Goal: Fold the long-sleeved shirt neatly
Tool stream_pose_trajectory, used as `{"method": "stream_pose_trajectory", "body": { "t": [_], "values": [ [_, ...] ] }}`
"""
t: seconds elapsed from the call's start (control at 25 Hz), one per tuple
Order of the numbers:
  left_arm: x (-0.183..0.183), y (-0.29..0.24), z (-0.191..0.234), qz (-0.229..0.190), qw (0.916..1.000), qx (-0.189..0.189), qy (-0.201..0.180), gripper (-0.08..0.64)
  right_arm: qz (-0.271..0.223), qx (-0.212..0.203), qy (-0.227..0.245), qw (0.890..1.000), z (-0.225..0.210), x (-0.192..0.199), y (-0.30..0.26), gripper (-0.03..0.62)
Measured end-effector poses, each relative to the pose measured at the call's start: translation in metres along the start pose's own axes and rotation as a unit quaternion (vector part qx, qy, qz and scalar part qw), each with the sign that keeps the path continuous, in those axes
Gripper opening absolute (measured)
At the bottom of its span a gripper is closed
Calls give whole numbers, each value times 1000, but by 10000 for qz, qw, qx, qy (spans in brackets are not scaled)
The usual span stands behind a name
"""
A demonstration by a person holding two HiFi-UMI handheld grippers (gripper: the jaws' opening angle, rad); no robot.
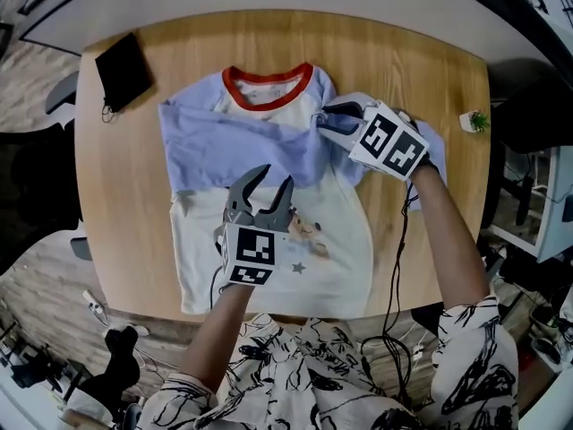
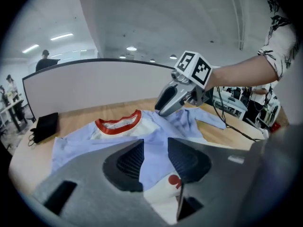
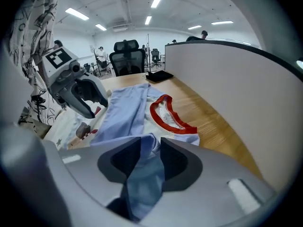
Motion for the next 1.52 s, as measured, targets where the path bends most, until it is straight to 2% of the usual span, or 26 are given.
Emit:
{"method": "stream_pose_trajectory", "body": {
  "t": [0.12, 0.2, 0.32, 0.4, 0.44, 0.52, 0.72, 0.8, 0.84, 1.0, 1.2, 1.36, 1.44, 1.52],
  "values": [
    [3, -8, 7, 111, 9998, -45, -127, 167, -109, 20, -189, 9998, 0, 17, 10, 166],
    [6, -16, 8, 189, 9996, -28, -222, 170, -103, 123, -186, 9997, 0, 28, 15, 208],
    [12, -27, 5, 350, 9989, 48, -315, 170, -163, 176, -220, 9995, 3, 40, 20, 233],
    [17, -31, 3, 418, 9985, 74, -353, 169, -122, 94, -101, 9998, 14, 45, 15, 181],
    [19, -33, 2, 447, 9983, 82, -375, 166, -74, 53, -14, 10000, 21, 46, 11, 175],
    [23, -36, 1, 511, 9978, 92, -402, 164, -8, -25, 61, 10000, 28, 47, 0, 176],
    [27, -40, -1, 627, 9969, 114, -458, 161, -35, -206, -169, 9996, 27, 42, -21, 180],
    [28, -42, -2, 648, 9967, 135, -480, 160, 10, -217, -119, 9997, 28, 40, -21, 70],
    [28, -43, -2, 655, 9966, 141, -483, 160, 15, -187, -77, 9998, 29, 39, -19, 36],
    [31, -45, -2, 703, 9962, 159, -487, 161, -79, 1, -100, 9999, 37, 39, 8, 34],
    [35, -48, -1, 778, 9955, 211, -489, 158, -13, 123, -609, 9981, 55, 61, 51, 32],
    [39, -50, -1, 835, 9950, 232, -499, 156, 380, 279, -787, 9958, 67, 94, 52, 33],
    [42, -52, -1, 870, 9946, 241, -516, 158, 423, 300, -976, 9939, 73, 103, 48, 35],
    [44, -53, 0, 878, 9944, 267, -527, 161, 432, 372, -1042, 9929, 78, 107, 45, 76]
  ]
}}
Point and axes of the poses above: the fingertips, and each gripper's own axes: y backward along the fingers, z to its left, x out of its underside, the point moved 3 cm from there along y, backward along the fingers, and after that the axes turned 2 degrees about z, right-handed, at the moved point
